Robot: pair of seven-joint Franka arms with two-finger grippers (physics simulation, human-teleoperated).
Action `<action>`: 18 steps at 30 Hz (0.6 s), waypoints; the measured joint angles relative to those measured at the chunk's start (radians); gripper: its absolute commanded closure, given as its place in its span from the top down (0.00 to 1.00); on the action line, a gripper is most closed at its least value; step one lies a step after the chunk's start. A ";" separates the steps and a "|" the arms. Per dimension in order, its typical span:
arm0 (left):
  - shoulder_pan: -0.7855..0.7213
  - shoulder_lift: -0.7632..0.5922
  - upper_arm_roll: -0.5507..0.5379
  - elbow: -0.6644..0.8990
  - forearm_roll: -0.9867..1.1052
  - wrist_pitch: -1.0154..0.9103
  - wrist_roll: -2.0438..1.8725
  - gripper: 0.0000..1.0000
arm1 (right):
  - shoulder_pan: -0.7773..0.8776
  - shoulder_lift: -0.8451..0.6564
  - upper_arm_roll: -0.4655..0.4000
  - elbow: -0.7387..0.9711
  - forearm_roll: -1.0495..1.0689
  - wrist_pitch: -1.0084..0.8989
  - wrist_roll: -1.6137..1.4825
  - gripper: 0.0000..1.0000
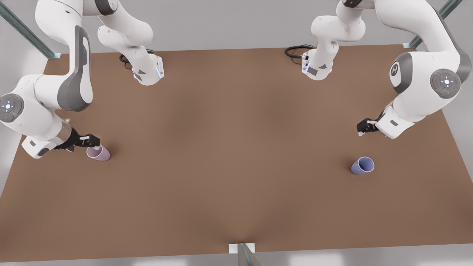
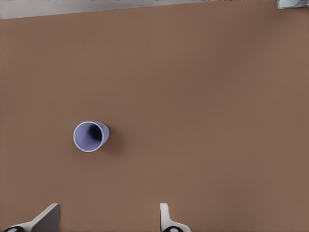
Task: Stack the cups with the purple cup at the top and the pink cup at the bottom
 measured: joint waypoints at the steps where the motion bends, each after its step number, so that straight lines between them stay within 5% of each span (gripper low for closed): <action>1: 0.000 0.000 0.001 0.000 -0.001 0.002 0.000 1.00 | 0.001 0.001 -0.001 -0.001 0.000 0.007 -0.003 1.00; 18: 0.001 0.011 0.010 -0.014 -0.010 -0.006 -0.006 1.00 | -0.130 0.037 -0.040 -0.291 0.049 0.221 -0.118 1.00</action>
